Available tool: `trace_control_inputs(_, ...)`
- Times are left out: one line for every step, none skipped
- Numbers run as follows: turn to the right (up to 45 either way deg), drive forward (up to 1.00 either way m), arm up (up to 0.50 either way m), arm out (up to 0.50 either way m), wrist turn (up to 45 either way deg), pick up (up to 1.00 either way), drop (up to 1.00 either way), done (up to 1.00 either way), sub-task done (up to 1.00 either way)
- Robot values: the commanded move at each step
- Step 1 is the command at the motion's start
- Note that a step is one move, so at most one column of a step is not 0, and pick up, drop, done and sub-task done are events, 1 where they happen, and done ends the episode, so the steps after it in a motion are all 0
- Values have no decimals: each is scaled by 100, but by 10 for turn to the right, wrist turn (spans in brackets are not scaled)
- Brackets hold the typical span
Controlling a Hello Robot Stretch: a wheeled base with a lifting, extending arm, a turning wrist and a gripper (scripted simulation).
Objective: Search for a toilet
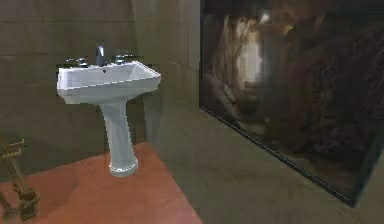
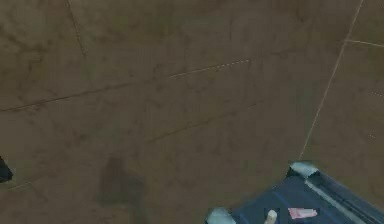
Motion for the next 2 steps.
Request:
trace_control_inputs(-300,0,0,0,0,0,0,0,0)
trace_control_inputs(0,15,0,0,0,0,0,0,0)
